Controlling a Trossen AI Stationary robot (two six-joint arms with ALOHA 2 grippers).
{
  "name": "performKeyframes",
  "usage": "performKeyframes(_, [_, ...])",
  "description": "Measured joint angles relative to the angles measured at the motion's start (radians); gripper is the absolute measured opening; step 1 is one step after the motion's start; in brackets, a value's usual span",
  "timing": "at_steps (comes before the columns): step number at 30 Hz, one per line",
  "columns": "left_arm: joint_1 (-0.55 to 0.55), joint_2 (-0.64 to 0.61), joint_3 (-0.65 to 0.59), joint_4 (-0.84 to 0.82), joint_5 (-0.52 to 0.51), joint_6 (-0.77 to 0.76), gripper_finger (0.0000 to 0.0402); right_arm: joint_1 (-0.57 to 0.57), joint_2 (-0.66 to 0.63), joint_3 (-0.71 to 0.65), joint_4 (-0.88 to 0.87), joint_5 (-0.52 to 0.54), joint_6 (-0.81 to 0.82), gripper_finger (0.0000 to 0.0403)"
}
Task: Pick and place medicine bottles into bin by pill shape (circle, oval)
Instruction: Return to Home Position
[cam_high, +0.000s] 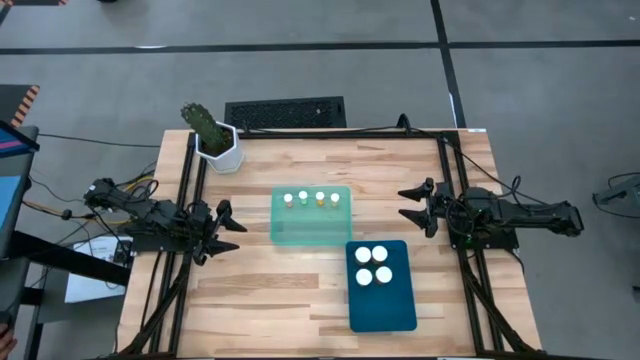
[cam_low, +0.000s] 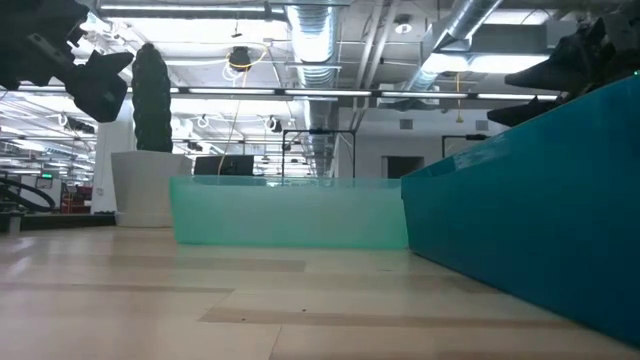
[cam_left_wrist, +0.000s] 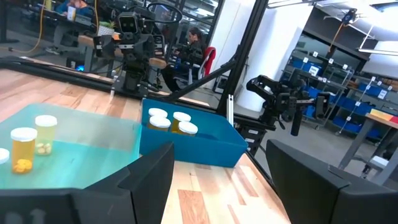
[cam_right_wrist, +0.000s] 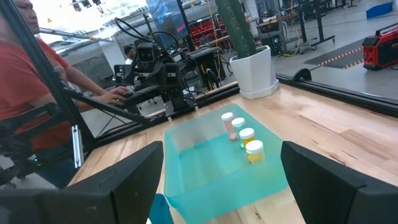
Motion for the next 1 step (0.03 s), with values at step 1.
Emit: performKeyframes(1, [0.0, 0.0, 0.0, 0.0, 0.0, 0.0, 0.0247, 0.0, 0.0, 0.0, 0.0, 0.0, 0.0, 0.0333])
